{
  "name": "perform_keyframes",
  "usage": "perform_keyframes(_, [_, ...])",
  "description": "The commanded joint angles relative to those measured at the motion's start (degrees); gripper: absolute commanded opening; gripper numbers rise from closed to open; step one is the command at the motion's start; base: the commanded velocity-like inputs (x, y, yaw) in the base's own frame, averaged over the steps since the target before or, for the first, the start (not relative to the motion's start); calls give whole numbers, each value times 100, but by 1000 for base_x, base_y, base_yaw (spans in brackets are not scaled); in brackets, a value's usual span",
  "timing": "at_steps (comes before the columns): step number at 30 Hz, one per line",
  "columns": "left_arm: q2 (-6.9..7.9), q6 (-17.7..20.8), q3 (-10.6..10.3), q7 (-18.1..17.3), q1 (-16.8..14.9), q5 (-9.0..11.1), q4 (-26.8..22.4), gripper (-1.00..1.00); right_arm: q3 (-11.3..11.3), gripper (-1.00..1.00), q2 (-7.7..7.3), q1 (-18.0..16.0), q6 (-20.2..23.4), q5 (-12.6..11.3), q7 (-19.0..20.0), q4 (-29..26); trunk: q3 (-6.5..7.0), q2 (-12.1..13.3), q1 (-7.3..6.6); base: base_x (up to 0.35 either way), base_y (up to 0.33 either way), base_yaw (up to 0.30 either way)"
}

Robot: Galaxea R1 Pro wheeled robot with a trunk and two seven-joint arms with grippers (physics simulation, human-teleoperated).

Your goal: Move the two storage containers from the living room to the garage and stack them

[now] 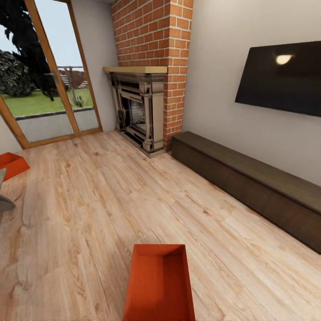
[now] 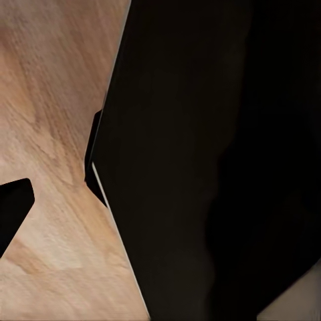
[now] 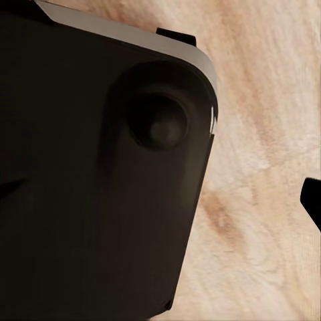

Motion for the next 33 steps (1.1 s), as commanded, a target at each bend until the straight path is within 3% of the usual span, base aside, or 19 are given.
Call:
perform_keyframes(1, [0, -13, -15, 1, 1, 30, -1, 100, 31, 100, 3, -6, -22, 37, -42, 16, -14, -2, 0, 0, 0, 0])
perform_keyframes(33, [0, -13, -15, 1, 0, 30, -1, 100, 40, 100, -5, -6, -22, 44, -39, 16, -306, -2, 0, 0, 0, 0])
